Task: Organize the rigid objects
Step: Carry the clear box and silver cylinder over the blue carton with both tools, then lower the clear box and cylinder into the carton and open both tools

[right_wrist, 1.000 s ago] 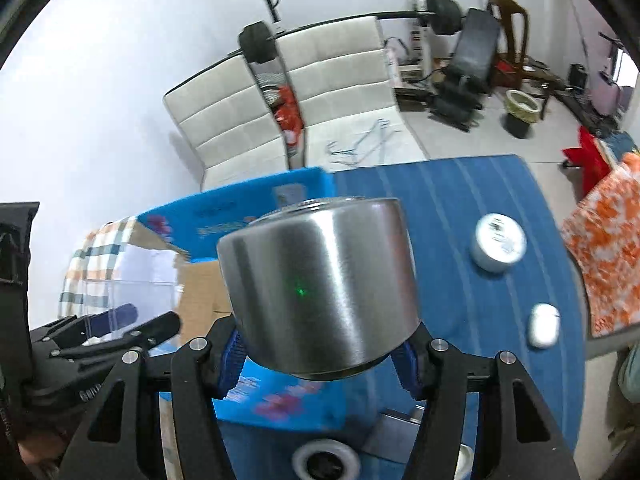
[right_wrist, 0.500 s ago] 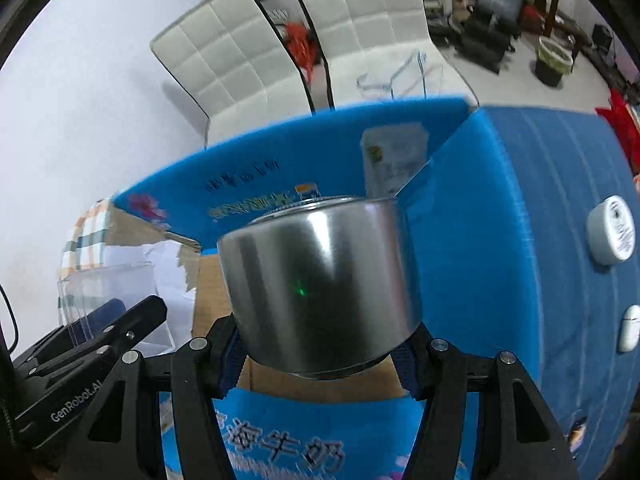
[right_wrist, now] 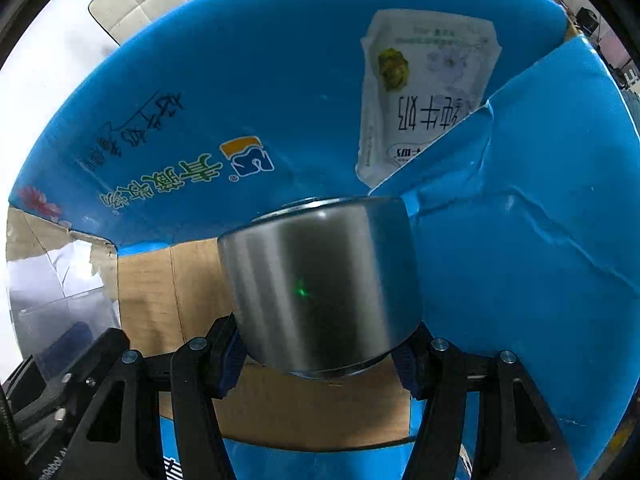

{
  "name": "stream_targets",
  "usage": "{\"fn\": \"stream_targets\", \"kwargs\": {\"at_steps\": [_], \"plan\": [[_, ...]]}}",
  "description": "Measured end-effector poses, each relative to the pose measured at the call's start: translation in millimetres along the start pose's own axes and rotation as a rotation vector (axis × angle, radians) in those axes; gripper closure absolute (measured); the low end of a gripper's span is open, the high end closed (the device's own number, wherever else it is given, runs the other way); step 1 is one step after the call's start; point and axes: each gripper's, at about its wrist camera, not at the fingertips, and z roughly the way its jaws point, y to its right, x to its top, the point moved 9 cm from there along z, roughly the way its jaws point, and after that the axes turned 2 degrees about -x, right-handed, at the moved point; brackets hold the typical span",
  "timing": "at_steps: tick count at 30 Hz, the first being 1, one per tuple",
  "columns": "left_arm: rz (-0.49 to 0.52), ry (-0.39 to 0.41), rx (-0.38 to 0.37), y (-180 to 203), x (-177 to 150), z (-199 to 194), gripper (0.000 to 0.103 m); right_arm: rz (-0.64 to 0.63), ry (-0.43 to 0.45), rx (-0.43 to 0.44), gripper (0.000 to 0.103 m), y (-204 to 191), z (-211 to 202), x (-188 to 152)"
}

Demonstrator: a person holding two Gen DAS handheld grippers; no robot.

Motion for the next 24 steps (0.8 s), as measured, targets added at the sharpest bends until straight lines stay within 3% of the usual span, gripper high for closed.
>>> {"fn": "stream_targets", "kwargs": {"at_steps": [3,7,14,19,24], "plan": [[-0.002,-0.01,-0.021,0.6,0.8,0.9,0.042,0.006,-0.013,-0.004,0.035,4.4,-4.9,0.2],[-0.015,-0.02,-0.051,-2.4,4.1,0.3,0.042,0.02,-0.007,0.016,0.02,12.4,-26.8,3.6],[-0.035,-0.046,-0.123,7.1,6.2,0.6,0.042,0.048,0.005,0.03,0.017,35.7,-63.4,9.1],[0.019,-0.06,-0.145,28.8,17.7,10.1,0.042,0.067,0.016,0.003,0.016,62.3,-71.9,14.0],[0.065,-0.096,-0.164,44.4,25.5,26.8,0.042,0.107,0.005,0.006,0.016,59.6,-71.0,20.2]]}}
